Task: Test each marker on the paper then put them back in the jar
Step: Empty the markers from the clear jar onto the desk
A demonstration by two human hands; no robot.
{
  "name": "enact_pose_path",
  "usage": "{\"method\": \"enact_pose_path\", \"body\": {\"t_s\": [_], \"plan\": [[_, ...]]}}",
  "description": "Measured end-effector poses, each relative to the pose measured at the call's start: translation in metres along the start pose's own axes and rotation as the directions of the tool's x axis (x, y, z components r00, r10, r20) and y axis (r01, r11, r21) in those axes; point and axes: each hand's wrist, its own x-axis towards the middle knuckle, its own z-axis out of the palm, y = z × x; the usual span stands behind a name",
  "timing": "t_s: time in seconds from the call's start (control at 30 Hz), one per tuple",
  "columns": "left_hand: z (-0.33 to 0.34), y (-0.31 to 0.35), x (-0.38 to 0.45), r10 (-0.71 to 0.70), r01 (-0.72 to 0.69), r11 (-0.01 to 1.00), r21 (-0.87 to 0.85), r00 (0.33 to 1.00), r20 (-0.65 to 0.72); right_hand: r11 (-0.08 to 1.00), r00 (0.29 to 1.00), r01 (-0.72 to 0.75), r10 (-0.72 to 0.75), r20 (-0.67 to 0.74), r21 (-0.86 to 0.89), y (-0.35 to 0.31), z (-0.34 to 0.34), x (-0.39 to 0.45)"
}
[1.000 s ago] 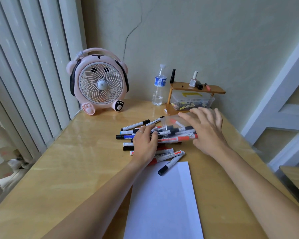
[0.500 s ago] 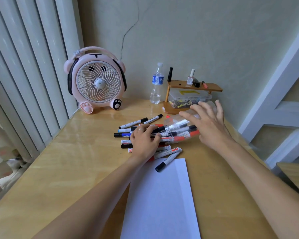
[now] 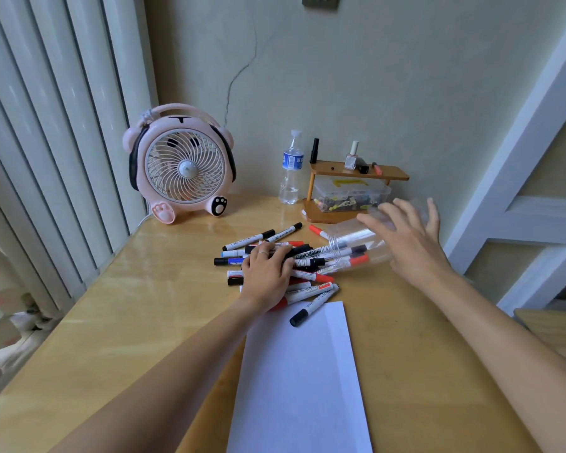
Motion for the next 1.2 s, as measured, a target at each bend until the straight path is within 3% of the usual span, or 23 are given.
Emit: {"method": "enact_pose_path", "body": {"t_s": [0.23,0.7,1.03,1.2], "plan": [[-0.001,0.000,-0.004,0.033,-0.034,0.996,0.087,0.999,0.012,0.999,0.996,-0.035,0.034,0.079,0.018,0.010,0.000,-0.023],[-0.006,0.001,-0.004,0.013,-0.024,0.989,0.148,0.997,0.073,0.993,0.987,-0.114,0.110,-0.119,-0.029,0.015,-0.012,-0.018],[-0.001,-0.004,-0.008,0.049,-0.062,0.972,0.226,0.997,0.062,0.992,0.989,-0.129,0.130,0.070,-0.018,0.020,0.024,-0.040],[0.001,0.002,-0.015,0.095,-0.095,0.961,0.261,0.995,0.012,0.996,0.994,-0.089,0.088,0.068,0.009,0.007,0.020,-0.040]]}}
